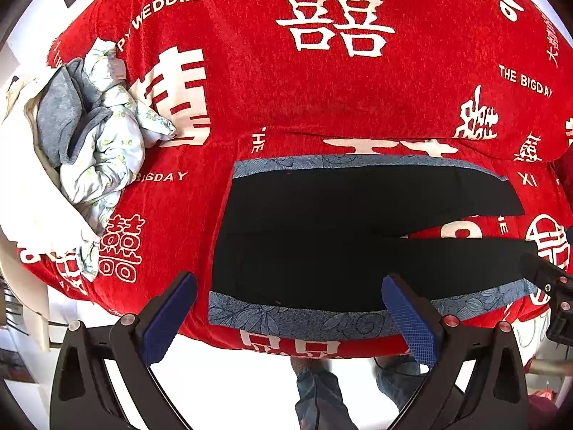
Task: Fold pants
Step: 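Position both grippers open over the grey waistband of the black pants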
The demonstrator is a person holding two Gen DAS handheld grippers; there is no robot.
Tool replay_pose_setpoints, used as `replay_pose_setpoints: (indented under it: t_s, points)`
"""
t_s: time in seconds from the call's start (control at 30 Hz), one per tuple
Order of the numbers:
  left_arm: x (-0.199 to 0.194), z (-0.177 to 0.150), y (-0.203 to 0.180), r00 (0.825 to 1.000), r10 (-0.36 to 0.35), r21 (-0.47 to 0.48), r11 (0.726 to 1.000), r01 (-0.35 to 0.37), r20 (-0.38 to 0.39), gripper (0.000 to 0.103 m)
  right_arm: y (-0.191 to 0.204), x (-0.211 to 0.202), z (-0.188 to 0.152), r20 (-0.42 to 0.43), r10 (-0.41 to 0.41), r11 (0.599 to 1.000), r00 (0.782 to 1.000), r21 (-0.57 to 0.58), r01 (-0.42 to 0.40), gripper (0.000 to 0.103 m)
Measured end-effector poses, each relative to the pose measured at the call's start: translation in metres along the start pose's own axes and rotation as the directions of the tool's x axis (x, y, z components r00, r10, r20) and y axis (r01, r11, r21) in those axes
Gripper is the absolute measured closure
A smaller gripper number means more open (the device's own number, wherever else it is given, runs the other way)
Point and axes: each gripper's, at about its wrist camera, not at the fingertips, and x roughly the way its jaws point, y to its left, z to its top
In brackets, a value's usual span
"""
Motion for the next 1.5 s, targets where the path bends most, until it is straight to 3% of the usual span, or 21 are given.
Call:
replay_pose_setpoints:
  t_s: [0.8,1.5]
  points:
    - [0.016,0.014,0.016,0.999,-0.037,-0.065,0.997,0.036,-0.018,0.0,0.01,0.007,0.011,-0.028,-0.051,0.998,0.998,-0.036,0.05,0.0]
    - [0.025,0.029,0.011,0.999,-0.048,-0.007,0.999,0.047,-0.021,0.0,0.005,0.015,0.018,-0.044,-0.055,0.998,0.997,0.025,0.057,0.0]
